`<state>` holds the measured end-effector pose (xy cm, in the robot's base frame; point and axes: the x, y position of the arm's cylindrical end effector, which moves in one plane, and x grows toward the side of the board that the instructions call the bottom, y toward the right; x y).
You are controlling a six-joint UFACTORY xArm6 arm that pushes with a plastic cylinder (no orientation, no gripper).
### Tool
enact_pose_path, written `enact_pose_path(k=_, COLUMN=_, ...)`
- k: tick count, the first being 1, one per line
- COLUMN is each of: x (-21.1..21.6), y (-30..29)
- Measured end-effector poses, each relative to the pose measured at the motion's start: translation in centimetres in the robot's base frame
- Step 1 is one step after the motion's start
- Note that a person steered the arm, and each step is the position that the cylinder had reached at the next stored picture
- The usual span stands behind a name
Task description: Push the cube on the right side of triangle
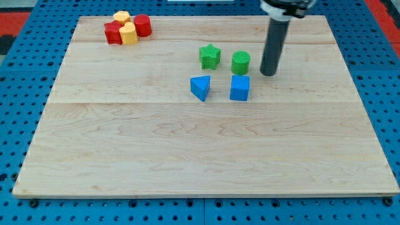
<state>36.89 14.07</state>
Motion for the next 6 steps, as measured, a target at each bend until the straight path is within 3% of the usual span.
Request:
enact_pose_path(k=1, x=3.5, y=-1.5)
enact_pose_path(k=2, x=8.0, y=-7.8)
enact_pose_path(k=3, x=7.9, y=-11.3)
enact_pose_path(k=4, x=7.9, y=-2.1)
enact_pose_path(k=5, x=5.3, y=2.3)
enact_pose_path(k=6, x=4.4, y=-3.0)
